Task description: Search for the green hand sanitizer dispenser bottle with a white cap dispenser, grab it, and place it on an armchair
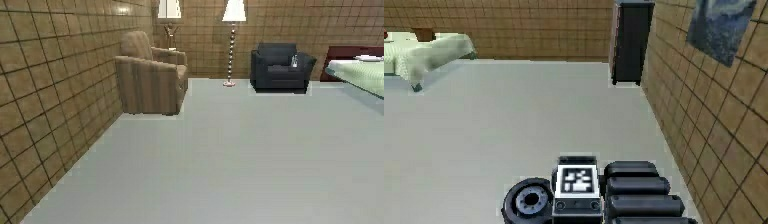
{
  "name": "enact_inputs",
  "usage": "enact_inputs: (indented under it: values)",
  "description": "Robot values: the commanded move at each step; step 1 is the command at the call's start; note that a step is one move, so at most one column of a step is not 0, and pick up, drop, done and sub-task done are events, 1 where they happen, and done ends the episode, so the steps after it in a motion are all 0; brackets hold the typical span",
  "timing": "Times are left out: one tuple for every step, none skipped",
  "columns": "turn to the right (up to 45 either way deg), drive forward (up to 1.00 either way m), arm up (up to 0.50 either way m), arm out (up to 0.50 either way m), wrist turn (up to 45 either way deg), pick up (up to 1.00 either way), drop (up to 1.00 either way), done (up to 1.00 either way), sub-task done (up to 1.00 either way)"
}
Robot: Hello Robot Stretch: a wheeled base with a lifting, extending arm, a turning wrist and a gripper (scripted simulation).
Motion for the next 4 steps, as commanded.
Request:
enact_inputs:
  values:
    - [0.0, 1.00, 0.00, 0.00, 0.0, 0.00, 0.00, 0.00, 0.00]
    - [3.0, 0.00, 0.00, 0.00, 0.0, 0.00, 0.00, 0.00, 0.00]
    - [0.0, 1.00, 0.00, 0.00, 0.0, 0.00, 0.00, 0.00, 0.00]
    - [0.0, 1.00, 0.00, 0.00, 0.0, 0.00, 0.00, 0.00, 0.00]
